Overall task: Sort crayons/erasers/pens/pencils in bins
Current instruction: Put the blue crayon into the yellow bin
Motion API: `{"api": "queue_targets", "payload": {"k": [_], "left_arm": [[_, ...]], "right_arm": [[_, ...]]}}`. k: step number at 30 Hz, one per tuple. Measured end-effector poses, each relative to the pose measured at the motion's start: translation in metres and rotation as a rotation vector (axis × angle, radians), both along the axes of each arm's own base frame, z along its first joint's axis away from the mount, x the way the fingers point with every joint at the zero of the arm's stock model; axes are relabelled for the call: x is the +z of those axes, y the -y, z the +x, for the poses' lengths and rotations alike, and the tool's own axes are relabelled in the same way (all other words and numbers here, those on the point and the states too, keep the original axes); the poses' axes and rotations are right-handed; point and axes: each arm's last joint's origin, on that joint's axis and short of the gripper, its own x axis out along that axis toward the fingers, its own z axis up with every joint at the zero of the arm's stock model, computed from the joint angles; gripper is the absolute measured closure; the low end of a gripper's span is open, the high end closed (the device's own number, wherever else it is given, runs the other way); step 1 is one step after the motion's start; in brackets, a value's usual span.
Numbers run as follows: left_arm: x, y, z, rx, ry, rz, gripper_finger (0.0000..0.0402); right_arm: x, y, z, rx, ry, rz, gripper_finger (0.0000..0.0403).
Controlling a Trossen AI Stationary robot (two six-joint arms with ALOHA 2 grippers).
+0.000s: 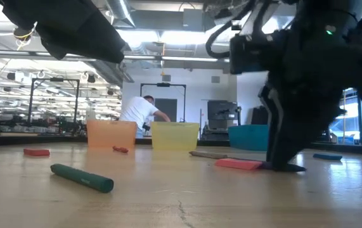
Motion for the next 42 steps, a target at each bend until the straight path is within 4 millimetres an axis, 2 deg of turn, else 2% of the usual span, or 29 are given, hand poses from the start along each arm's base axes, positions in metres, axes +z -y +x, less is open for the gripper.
{"api": "queue_targets", "payload": {"k": [8, 18, 21, 26, 37, 40, 42], "left_arm": [[0.000, 0.000, 0.000, 0.000, 0.000, 0.000, 0.0269], [0.000, 0.000, 0.000, 0.000, -0.001, 0.001, 0.0269], [0.000, 0.000, 0.000, -0.001, -0.001, 0.002, 0.0269], [0.000, 0.000, 0.000, -0.001, -0.003, 0.005, 0.0269], [-0.004, -0.008, -0.001, 0.048, -0.031, 0.069, 0.0269], [-0.003, -0.012, 0.002, 0.081, -0.021, 0.104, 0.0269], [-0.002, -0.022, 0.007, 0.123, -0.016, 0.160, 0.0269]], "right_arm": [[-0.007, -0.001, 0.001, -0.011, -0.026, 0.001, 0.0294], [-0.007, 0.001, -0.002, -0.011, -0.065, -0.009, 0.0387], [-0.008, 0.002, -0.003, -0.015, -0.064, -0.021, 0.0387], [-0.004, 0.006, -0.003, -0.029, -0.039, -0.058, 0.0364], [0.027, 0.047, 0.017, -0.122, 0.132, -0.100, 0.0370], [0.040, 0.076, 0.034, -0.152, 0.254, -0.141, 0.0368], [0.049, 0.108, 0.049, -0.195, 0.327, -0.153, 0.0368]]}}
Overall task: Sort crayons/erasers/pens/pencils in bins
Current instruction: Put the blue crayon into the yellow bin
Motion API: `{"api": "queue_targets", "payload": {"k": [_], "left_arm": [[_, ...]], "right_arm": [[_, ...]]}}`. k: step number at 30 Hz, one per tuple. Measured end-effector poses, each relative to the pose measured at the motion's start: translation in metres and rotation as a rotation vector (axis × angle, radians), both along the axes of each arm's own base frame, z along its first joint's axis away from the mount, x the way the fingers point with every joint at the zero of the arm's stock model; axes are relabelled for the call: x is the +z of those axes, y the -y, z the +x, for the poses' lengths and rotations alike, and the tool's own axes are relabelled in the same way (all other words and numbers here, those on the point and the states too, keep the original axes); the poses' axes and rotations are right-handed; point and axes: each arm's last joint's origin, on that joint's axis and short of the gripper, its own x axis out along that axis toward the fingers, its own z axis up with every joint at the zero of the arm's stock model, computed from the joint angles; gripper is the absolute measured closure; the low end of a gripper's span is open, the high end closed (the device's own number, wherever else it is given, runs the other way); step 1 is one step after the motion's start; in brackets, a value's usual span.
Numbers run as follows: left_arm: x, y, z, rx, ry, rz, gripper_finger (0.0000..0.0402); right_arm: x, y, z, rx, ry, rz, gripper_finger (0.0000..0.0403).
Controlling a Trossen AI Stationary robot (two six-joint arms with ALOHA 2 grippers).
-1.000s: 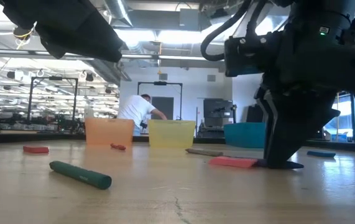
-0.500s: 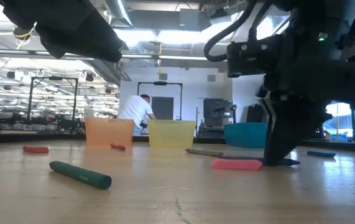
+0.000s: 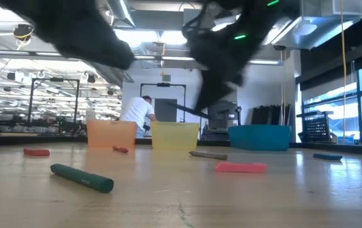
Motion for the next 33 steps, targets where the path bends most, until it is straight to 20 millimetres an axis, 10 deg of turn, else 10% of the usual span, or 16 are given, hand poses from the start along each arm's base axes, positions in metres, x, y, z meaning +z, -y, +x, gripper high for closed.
{"api": "queue_targets", "payload": {"k": [6, 15, 23, 33], "left_arm": [[-0.001, -0.030, 0.017, 0.043, -0.059, 0.039, 0.0269], [-0.008, -0.071, 0.026, 0.094, -0.232, 0.126, 0.0269], [0.005, -0.111, 0.034, 0.102, -0.260, 0.063, 0.0269], [0.010, -0.108, 0.028, 0.079, -0.279, 0.056, 0.0269]], "right_arm": [[0.026, 0.108, 0.022, -0.151, 0.179, 0.106, 0.0367], [0.041, 0.199, 0.016, -0.259, 0.236, 0.095, 0.0367], [0.009, 0.238, 0.048, -0.264, 0.123, 0.169, 0.0367], [-0.017, 0.250, 0.081, -0.298, -0.162, 0.225, 0.0367]]}}
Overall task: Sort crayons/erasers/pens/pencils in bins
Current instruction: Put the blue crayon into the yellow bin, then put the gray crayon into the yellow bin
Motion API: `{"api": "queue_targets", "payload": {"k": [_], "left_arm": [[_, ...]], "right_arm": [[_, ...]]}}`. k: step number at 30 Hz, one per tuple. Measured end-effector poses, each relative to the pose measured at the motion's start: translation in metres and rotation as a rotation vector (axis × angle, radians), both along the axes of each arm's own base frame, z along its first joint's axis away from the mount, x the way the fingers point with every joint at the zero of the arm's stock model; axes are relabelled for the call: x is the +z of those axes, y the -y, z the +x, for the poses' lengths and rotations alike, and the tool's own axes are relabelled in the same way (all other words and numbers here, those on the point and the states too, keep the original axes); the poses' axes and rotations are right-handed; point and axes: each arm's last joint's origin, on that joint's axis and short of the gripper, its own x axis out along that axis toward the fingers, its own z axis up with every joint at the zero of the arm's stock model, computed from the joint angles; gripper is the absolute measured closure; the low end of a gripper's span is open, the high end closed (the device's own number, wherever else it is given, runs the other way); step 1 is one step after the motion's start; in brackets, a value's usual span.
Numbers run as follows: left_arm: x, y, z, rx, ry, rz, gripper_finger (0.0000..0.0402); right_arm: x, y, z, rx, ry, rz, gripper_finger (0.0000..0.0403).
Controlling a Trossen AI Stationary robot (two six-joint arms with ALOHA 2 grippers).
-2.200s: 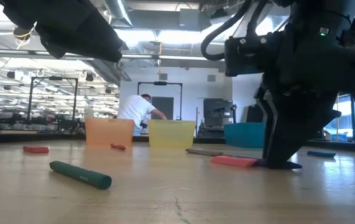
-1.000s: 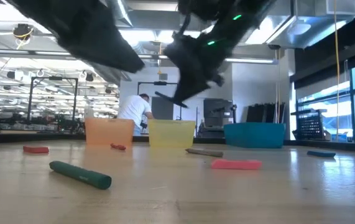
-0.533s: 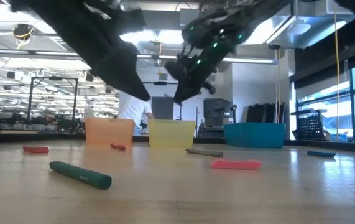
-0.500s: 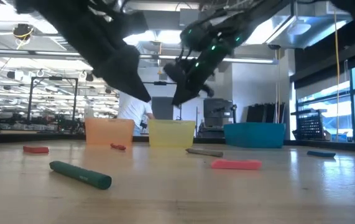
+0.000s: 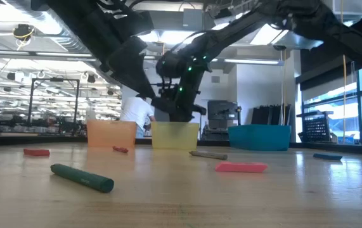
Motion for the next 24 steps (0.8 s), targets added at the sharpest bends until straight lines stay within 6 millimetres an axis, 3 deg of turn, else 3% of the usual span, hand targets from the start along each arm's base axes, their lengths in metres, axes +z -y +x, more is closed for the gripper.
{"api": "queue_targets", "payload": {"k": [8, 15, 19, 24], "left_arm": [[-0.002, 0.017, -0.007, -0.029, -0.013, 0.016, 0.0269], [-0.002, 0.028, -0.018, -0.015, -0.032, 0.049, 0.0269], [-0.004, 0.029, -0.031, 0.054, -0.076, 0.103, 0.0269], [-0.007, 0.028, -0.043, 0.122, -0.111, 0.100, 0.0269]], "right_arm": [[-0.007, -0.005, 0.007, 0.026, 0.021, 0.106, 0.0360], [-0.003, -0.004, 0.006, 0.066, 0.001, 0.093, 0.0314], [0.015, -0.016, 0.010, 0.114, -0.049, 0.074, 0.0278], [0.048, -0.048, 0.012, 0.175, -0.198, -0.045, 0.0251]]}}
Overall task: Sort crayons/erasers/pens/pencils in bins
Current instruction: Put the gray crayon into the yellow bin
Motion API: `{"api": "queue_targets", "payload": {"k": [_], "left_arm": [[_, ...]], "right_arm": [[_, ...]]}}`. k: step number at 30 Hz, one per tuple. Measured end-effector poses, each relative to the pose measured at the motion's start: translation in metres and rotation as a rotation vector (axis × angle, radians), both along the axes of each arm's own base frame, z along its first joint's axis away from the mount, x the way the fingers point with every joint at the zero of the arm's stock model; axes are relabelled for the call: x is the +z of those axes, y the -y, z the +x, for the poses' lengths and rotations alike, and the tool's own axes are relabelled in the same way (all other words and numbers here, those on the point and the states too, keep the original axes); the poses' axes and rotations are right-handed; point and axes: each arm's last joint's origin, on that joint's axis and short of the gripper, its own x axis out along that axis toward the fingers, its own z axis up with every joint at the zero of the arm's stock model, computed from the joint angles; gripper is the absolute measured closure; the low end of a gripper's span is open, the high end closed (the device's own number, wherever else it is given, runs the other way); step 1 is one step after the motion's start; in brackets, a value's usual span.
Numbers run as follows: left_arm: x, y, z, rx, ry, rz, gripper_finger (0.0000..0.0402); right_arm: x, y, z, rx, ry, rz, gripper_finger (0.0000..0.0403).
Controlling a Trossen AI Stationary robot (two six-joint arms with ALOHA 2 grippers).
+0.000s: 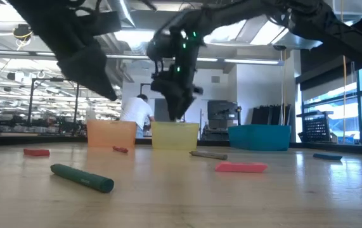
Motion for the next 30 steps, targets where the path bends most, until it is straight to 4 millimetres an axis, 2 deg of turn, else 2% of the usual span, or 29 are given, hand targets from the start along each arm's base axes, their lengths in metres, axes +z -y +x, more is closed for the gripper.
{"api": "queue_targets", "payload": {"k": [2, 7, 11, 16, 20, 25, 30], "left_arm": [[-0.003, 0.002, -0.003, 0.001, 0.011, -0.003, 0.0269], [-0.030, 0.002, -0.023, 0.010, -0.020, -0.017, 0.0269], [-0.046, 0.002, -0.039, 0.059, -0.032, -0.088, 0.0269], [-0.047, 0.013, -0.045, 0.043, -0.007, -0.116, 0.0269], [-0.040, 0.025, -0.043, 0.000, 0.021, -0.128, 0.0269], [-0.037, 0.038, -0.048, -0.044, 0.059, -0.115, 0.0269], [-0.036, 0.041, -0.050, -0.058, 0.070, -0.102, 0.0269]], "right_arm": [[0.007, -0.017, 0.000, 0.030, -0.044, -0.006, 0.0247], [0.010, -0.068, 0.002, 0.111, -0.120, 0.039, 0.0246], [0.002, -0.113, 0.004, 0.151, -0.157, 0.049, 0.0246], [-0.017, -0.162, 0.004, 0.181, -0.176, 0.052, 0.0246], [-0.034, -0.176, -0.003, 0.132, -0.222, 0.058, 0.0246], [-0.054, -0.179, -0.012, 0.062, -0.276, 0.091, 0.0246], [-0.067, -0.182, -0.014, 0.035, -0.274, 0.149, 0.0246]]}}
